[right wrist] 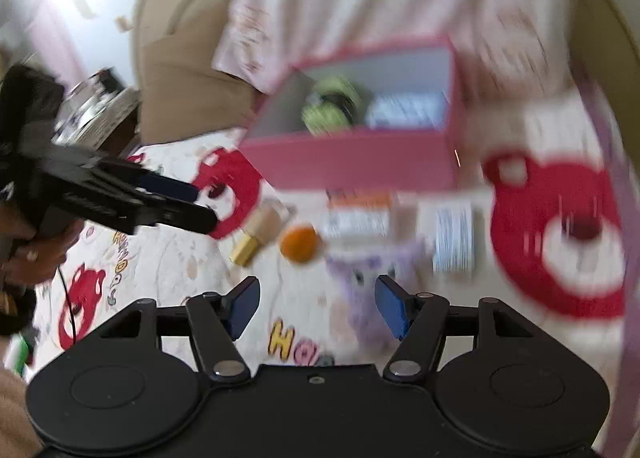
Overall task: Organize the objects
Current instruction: 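Lower the left tool onto the purple plush doll and grasp it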
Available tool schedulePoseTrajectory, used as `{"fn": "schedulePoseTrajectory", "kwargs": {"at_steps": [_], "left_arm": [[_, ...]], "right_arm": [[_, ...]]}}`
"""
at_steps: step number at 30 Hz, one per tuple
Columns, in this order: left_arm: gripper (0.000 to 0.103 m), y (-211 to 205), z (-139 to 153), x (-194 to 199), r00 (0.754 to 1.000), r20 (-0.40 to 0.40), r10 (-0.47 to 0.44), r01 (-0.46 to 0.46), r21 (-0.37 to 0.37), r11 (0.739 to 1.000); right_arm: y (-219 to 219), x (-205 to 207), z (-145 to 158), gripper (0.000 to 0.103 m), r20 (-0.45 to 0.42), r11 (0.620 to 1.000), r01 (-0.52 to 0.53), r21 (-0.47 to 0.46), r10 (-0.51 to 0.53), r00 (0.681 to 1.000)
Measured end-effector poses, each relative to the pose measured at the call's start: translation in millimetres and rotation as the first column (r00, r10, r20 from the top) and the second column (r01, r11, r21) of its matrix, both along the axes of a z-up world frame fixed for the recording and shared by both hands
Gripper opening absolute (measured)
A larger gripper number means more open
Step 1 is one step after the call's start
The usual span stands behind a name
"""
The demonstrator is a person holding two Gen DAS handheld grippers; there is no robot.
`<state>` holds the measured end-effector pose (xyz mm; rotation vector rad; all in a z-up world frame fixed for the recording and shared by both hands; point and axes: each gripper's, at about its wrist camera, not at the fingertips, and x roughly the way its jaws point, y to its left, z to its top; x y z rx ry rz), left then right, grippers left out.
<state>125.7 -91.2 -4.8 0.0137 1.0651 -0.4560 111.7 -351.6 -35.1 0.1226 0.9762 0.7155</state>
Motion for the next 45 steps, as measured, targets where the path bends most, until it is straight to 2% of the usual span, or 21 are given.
{"fn": "schedulePoseTrajectory", "kwargs": {"at_steps": [6, 13, 15, 17, 19, 23, 25, 27, 30, 33, 35, 36, 38, 39, 42, 45], "left_arm": [[0.070, -17.7, -30.3, 1.8, 0.999, 0.013, -0.038, 0.039, -0.045, 0.998], [0.070, -36.4, -68.9, 16.1, 0.997, 0.018, -0.073, 0.074, -0.108, 0.991], [0.070, -42.0, -85.2, 20.7, 0.994, -0.011, -0.109, 0.107, -0.139, 0.984], [0.068, -48.8, -100.8, 27.2, 0.993, -0.053, -0.105, 0.098, -0.117, 0.988], [0.068, -53.7, -110.6, 28.6, 0.993, -0.044, -0.108, 0.102, -0.120, 0.987], [0.068, -57.3, -117.8, 33.3, 0.997, -0.025, -0.076, 0.074, -0.096, 0.993], [0.068, -57.3, -113.9, 36.7, 0.998, -0.015, -0.055, 0.054, -0.093, 0.994], [0.070, -55.1, -106.4, 40.1, 0.999, 0.002, -0.054, 0.054, -0.123, 0.991], [0.070, -62.4, -104.2, 47.4, 0.998, 0.005, -0.063, 0.064, -0.112, 0.992], [0.068, -69.8, -111.9, 54.9, 0.998, -0.009, -0.058, 0.056, -0.113, 0.992], [0.065, -71.2, -121.3, 59.9, 0.998, -0.049, -0.043, 0.037, -0.130, 0.991], [0.060, -70.6, -125.9, 60.3, 0.997, -0.075, -0.034, 0.023, -0.142, 0.990], [0.052, -65.6, -135.4, 60.8, 0.988, -0.151, -0.026, -0.006, -0.210, 0.978], [0.049, -62.4, -139.1, 59.8, 0.981, -0.191, -0.022, -0.027, -0.247, 0.969], [0.046, -52.3, -146.3, 50.9, 0.960, -0.278, -0.002, -0.093, -0.327, 0.941], [0.045, -47.7, -149.5, 38.8, 0.950, -0.311, 0.029, -0.136, -0.330, 0.934]], "right_arm": [[-4.3, 4.3, -49.9, 0.070, -0.199, 0.995, 0.101, 0.014, -0.096, 0.975], [6.1, 17.8, -94.1, 0.070, -0.399, 0.981, 0.185, 0.067, -0.143, 0.906], [12.9, 21.3, -102.1, 0.070, -0.433, 0.980, 0.194, 0.046, -0.155, 0.888], [20.9, 24.0, -106.8, 0.070, -0.450, 0.985, 0.171, -0.019, -0.161, 0.878], [23.7, 25.1, -107.3, 0.070, -0.422, 0.984, 0.177, -0.035, -0.175, 0.890], [23.9, 21.2, -109.6, 0.070, -0.371, 0.979, 0.204, 0.025, -0.180, 0.911], [23.1, 20.7, -113.6, 0.070, -0.383, 0.978, 0.209, 0.025, -0.183, 0.906], [22.0, 21.6, -114.1, 0.070, -0.391, 0.978, 0.203, 0.043, -0.171, 0.905], [20.1, 23.9, -113.3, 0.072, -0.376, 0.976, 0.206, 0.066, -0.167, 0.911], [18.7, 25.1, -112.4, 0.072, -0.330, 0.975, 0.219, 0.045, -0.192, 0.924], [19.5, 24.1, -109.9, 0.072, -0.277, 0.976, 0.218, 0.012, -0.206, 0.939], [17.0, 23.4, -106.4, 0.072, -0.231, 0.972, 0.234, -0.008, -0.229, 0.946], [11.0, 22.9, -98.1, 0.062, -0.152, 0.965, 0.262, -0.021, -0.262, 0.953], [6.8, 23.2, -93.2, 0.053, -0.114, 0.962, 0.271, -0.021, -0.272, 0.956], [-2.3, 25.1, -89.0, 0.048, -0.087, 0.953, 0.301, -0.020, -0.301, 0.950], [-3.8, 25.0, -91.8, 0.048, -0.092, 0.952, 0.301, -0.048, -0.304, 0.948]]}}
